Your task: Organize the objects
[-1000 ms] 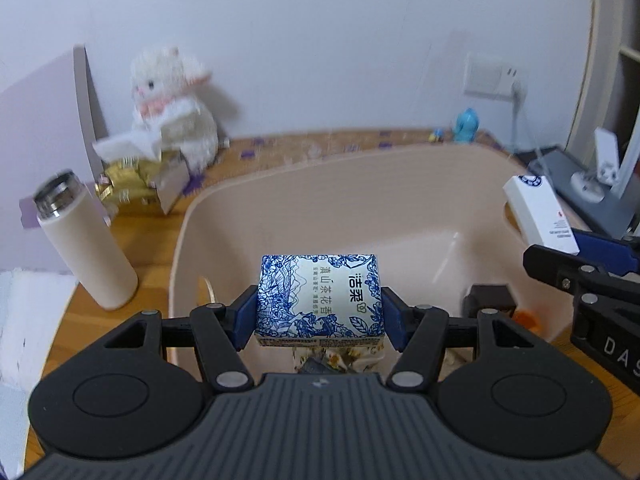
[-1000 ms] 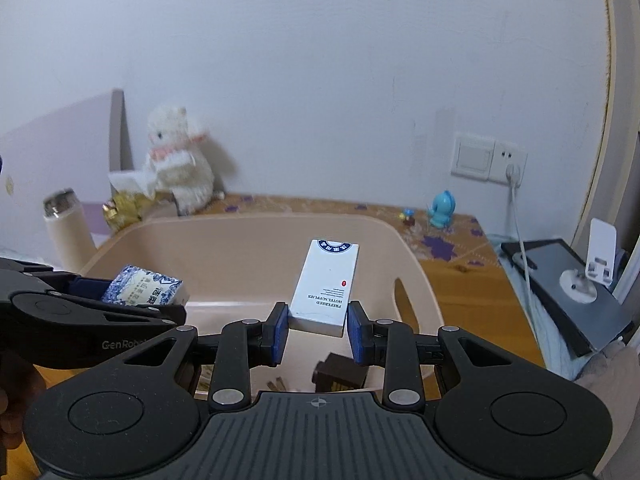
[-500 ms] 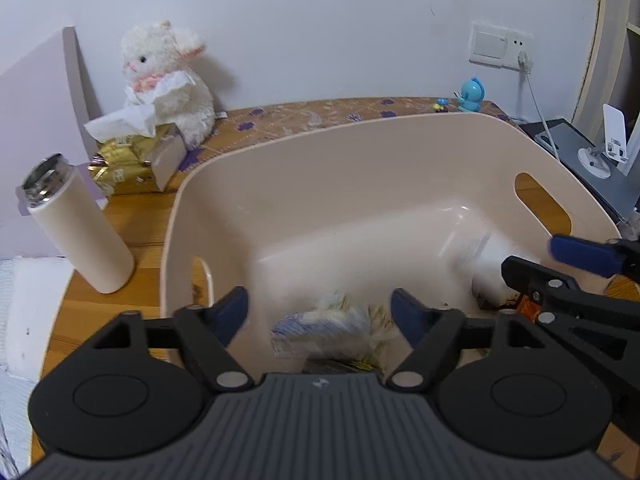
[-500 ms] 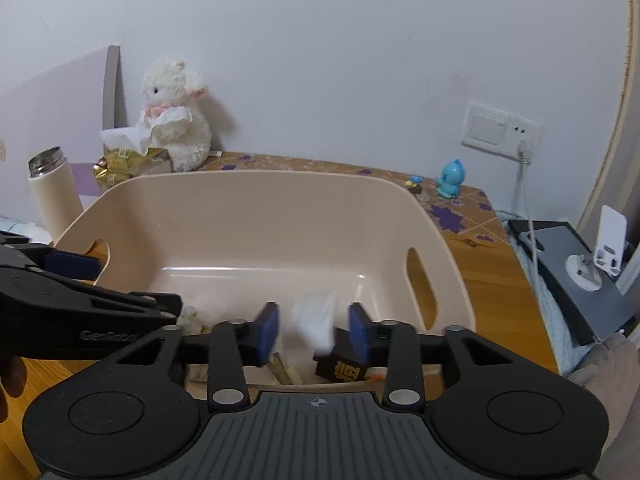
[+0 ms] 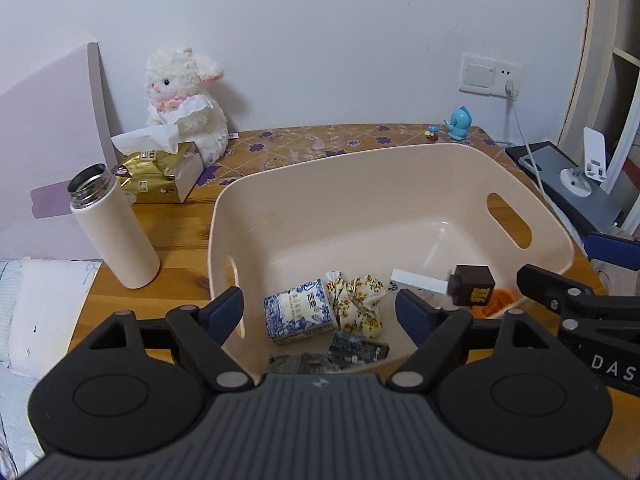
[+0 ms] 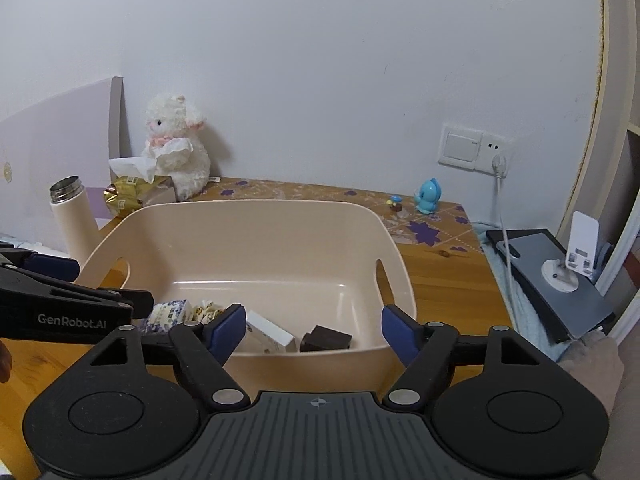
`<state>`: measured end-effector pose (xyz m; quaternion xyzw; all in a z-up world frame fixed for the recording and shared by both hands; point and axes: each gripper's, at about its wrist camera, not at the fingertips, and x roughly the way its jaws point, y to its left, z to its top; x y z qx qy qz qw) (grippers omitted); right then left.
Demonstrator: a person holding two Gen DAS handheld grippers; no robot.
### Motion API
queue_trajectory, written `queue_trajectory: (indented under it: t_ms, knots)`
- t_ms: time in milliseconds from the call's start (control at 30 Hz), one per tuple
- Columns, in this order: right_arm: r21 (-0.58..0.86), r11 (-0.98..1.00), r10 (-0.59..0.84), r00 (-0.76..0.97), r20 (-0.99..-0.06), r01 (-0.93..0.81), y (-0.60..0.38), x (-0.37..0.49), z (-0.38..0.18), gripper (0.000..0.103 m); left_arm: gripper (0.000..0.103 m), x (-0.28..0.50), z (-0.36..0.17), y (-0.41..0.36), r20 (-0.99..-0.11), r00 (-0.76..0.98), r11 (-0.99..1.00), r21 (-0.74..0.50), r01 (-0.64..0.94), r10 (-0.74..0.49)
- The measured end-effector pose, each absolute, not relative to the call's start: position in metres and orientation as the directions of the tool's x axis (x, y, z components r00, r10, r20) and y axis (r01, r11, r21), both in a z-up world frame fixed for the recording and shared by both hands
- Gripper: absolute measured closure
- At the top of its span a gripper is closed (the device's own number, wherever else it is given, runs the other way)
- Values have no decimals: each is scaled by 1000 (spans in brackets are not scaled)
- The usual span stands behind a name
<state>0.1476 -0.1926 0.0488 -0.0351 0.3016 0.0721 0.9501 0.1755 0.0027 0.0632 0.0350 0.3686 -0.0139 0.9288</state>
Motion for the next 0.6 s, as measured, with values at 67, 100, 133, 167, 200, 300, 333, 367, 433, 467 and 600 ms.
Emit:
queue_trajectory:
  t_ms: [67,100,133,167,200,300,333,367,433,467,600]
  knots:
    - [-29,986,116,807,-579,-163,-192,139,54,25,19,167,66,5,-685,729,997,45,56,-10]
    - [-30,986,117,807,-579,-164,-192,136,55,24,19,163,68,5,-687,727,997,40,60,-16]
    - [-31,986,117,806,-580,-165,-191,132,57,24,19,159,68,6,-689,725,997,38,62,-19]
    - [-32,986,117,807,-579,-166,-190,128,59,23,19,154,69,7,-690,724,997,35,63,-21]
    - [-32,985,119,808,-577,-169,-190,123,60,23,19,149,70,8,-690,724,998,34,61,-21]
    - [-30,984,125,810,-573,-173,-188,111,64,21,19,137,74,11,-693,721,998,33,51,-14]
    - [-30,984,127,811,-571,-175,-188,106,66,19,19,132,75,12,-694,720,998,33,50,-14]
    - [-29,984,129,812,-569,-177,-187,102,67,19,19,128,76,13,-695,719,998,33,52,-14]
    - [-25,983,134,813,-567,-179,-187,94,69,18,19,118,79,15,-693,720,998,32,49,-14]
    - [-22,983,137,813,-567,-181,-187,91,70,18,19,113,80,16,-694,720,998,31,48,-13]
    - [3,984,150,809,-568,-181,-193,76,75,16,19,97,85,19,-701,713,999,12,53,-29]
